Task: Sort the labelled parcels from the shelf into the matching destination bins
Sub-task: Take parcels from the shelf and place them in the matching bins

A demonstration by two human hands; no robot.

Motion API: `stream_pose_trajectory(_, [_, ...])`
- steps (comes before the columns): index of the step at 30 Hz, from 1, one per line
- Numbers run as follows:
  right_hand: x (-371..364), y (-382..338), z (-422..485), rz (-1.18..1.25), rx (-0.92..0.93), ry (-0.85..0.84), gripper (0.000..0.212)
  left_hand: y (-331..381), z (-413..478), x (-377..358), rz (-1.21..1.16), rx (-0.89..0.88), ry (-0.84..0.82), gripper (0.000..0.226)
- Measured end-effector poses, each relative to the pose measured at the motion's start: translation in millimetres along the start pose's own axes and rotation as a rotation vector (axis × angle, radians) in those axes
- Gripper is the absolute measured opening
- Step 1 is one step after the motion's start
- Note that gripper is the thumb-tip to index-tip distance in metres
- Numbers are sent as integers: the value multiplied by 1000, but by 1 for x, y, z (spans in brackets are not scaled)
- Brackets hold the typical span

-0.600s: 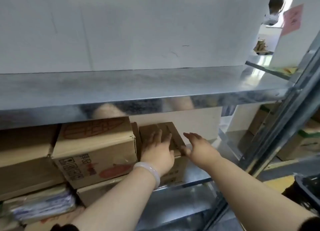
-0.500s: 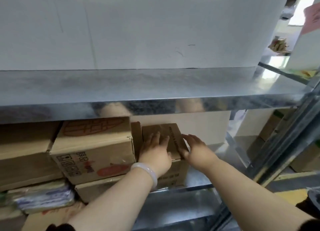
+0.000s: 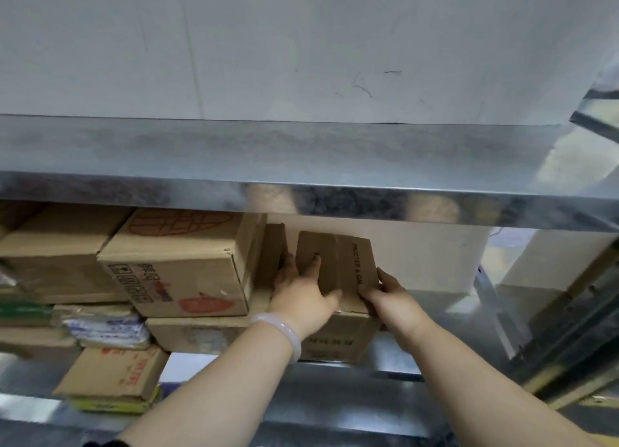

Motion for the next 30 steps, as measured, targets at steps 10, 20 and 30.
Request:
stream_pose_trajectory(10, [34, -17, -72, 220, 116, 195, 44, 8, -46, 13, -361, -67, 126, 80])
stream_pose_trajectory(20, [28, -5, -254, 184, 421, 480, 57, -36, -157, 65, -734, -202, 112, 116])
stream_pose_trajectory(30, [-13, -19, -399, 181, 715, 596, 75, -105, -265, 168, -999, -315, 168, 94])
Point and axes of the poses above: each hand's wrist, its own z-axis towards the middle knuckle, its own x-axis out of the back of the hand, y = z × x, the point moved 5 cm from there along z, towards the middle knuckle, and after that the axes turned 14 degrees about y, right-handed, at the moved point
